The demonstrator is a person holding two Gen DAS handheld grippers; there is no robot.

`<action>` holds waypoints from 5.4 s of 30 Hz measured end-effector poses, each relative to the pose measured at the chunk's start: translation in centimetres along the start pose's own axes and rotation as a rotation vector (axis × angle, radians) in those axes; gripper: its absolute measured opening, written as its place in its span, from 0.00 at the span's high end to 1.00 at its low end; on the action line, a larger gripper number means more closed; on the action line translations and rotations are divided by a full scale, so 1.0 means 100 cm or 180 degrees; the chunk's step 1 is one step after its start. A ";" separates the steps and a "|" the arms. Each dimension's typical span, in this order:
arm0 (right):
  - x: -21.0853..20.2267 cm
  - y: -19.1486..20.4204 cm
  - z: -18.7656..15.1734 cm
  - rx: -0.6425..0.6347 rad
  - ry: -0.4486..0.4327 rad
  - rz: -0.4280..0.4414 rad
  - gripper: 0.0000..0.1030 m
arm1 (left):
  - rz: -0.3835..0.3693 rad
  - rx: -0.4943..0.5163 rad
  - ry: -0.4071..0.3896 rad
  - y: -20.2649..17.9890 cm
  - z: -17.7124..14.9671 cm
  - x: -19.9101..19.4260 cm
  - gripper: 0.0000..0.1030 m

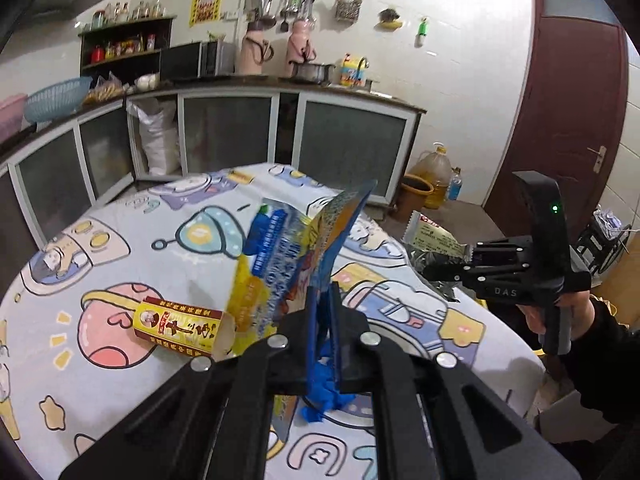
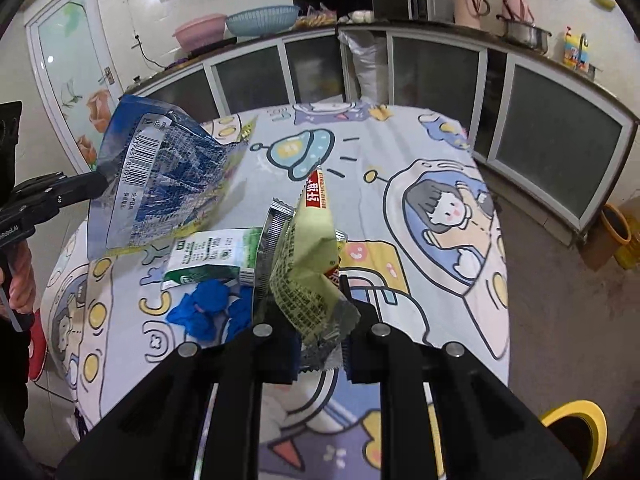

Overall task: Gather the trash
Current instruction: 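Lift both held wrappers and carry them toward the bin, then lower both wrappers over the yellow bin and open both tools to drop them, then move both open tools back over the table toward the remaining trash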

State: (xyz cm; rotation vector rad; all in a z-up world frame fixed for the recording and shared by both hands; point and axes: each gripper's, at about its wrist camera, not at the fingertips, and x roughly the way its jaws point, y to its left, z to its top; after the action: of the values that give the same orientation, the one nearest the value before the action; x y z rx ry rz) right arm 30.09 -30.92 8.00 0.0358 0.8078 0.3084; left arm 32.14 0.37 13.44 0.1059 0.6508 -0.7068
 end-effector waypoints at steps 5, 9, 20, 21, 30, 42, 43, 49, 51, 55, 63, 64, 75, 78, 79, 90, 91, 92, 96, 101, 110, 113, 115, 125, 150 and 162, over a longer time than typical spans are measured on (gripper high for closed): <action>-0.031 -0.001 -0.009 0.0031 -0.0113 -0.0052 0.85 | 0.0021 0.0078 -0.0121 -0.020 0.009 -0.025 0.95; -0.054 -0.005 -0.019 0.0063 -0.0185 -0.0101 0.85 | -0.0001 0.0108 -0.0190 -0.035 0.013 -0.039 0.96; -0.104 -0.032 -0.054 0.0228 -0.0299 -0.0220 0.85 | -0.0118 0.0331 -0.0221 -0.087 0.033 -0.039 1.00; -0.107 -0.034 -0.057 0.0241 -0.0304 -0.0231 0.85 | -0.0122 0.0352 -0.0202 -0.092 0.034 -0.037 1.00; -0.126 -0.051 -0.081 0.0305 -0.0283 -0.0246 0.85 | -0.0513 0.0458 0.0384 -0.120 -0.008 -0.030 0.41; -0.122 -0.044 -0.088 0.0280 -0.0247 -0.0194 0.85 | 0.0228 0.0747 0.1187 -0.163 -0.107 0.029 0.23; -0.122 -0.042 -0.087 0.0277 -0.0246 -0.0187 0.85 | 0.0277 0.0737 0.1257 -0.163 -0.108 0.040 0.23; -0.131 -0.043 -0.091 0.0254 -0.0275 -0.0227 0.85 | 0.0376 0.0405 0.1513 -0.141 -0.112 0.082 0.58; -0.133 -0.046 -0.093 0.0266 -0.0288 -0.0245 0.85 | 0.0441 0.0316 0.1458 -0.131 -0.111 0.081 0.69; -0.137 -0.049 -0.096 0.0292 -0.0303 -0.0255 0.85 | 0.0354 0.0230 0.1267 -0.123 -0.101 0.057 0.87; -0.135 -0.044 -0.098 0.0309 -0.0309 -0.0207 0.85 | 0.0437 0.0149 0.0890 -0.112 -0.073 -0.001 0.97; -0.137 -0.044 -0.098 0.0309 -0.0318 -0.0203 0.85 | 0.0435 0.0146 0.0839 -0.112 -0.070 -0.008 0.97; -0.164 -0.057 -0.116 0.0427 -0.0439 -0.0251 0.85 | 0.0246 0.0342 0.0328 -0.155 -0.023 -0.051 0.98; -0.177 -0.064 -0.124 0.0481 -0.0491 -0.0308 0.85 | 0.0130 0.0465 0.0253 -0.178 -0.009 -0.049 0.98; -0.181 -0.066 -0.128 0.0502 -0.0509 -0.0329 0.85 | 0.0083 0.0517 0.0223 -0.188 -0.005 -0.047 0.98; -0.242 -0.129 -0.179 0.0983 -0.0664 -0.0802 0.85 | -0.0526 0.0887 0.0099 -0.285 0.035 -0.002 0.98; -0.246 -0.137 -0.186 0.1050 -0.0659 -0.0879 0.85 | -0.0583 0.0901 0.0102 -0.293 0.038 0.005 0.98; -0.249 -0.144 -0.192 0.1099 -0.0646 -0.0934 0.85 | -0.0631 0.0905 0.0106 -0.298 0.040 0.010 0.98; -0.254 -0.173 -0.217 0.1338 -0.0548 -0.1101 0.85 | -0.0861 0.0884 0.0172 -0.326 0.047 0.048 0.98; -0.241 -0.202 -0.241 0.1575 -0.0348 -0.1206 0.85 | -0.1010 0.0850 0.0345 -0.351 0.042 0.100 0.98; -0.206 -0.233 -0.265 0.1766 -0.0037 -0.1225 0.85 | -0.1165 0.0795 0.0632 -0.390 0.027 0.174 0.98; -0.196 -0.243 -0.273 0.1870 0.0063 -0.1170 0.84 | -0.1177 0.0817 0.0701 -0.401 0.022 0.190 0.98; -0.190 -0.248 -0.278 0.1941 0.0104 -0.1100 0.82 | -0.1183 0.0797 0.0737 -0.406 0.019 0.200 0.97; -0.198 -0.266 -0.306 0.2253 0.0097 -0.1278 0.39 | -0.0888 0.0416 0.0663 -0.390 0.012 0.213 0.08; -0.181 -0.081 -0.192 0.0858 -0.0482 -0.0343 0.38 | 0.0570 -0.0161 -0.0155 -0.107 -0.023 -0.008 0.08; -0.102 0.082 -0.174 -0.0156 -0.0147 0.0197 0.36 | 0.0531 -0.0168 0.0062 -0.050 -0.099 -0.016 0.08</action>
State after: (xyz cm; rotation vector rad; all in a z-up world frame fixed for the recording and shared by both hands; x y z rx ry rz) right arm 8.88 -27.50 4.37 0.0219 0.7541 0.3844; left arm 22.92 0.49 7.11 0.1171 0.6706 -0.5282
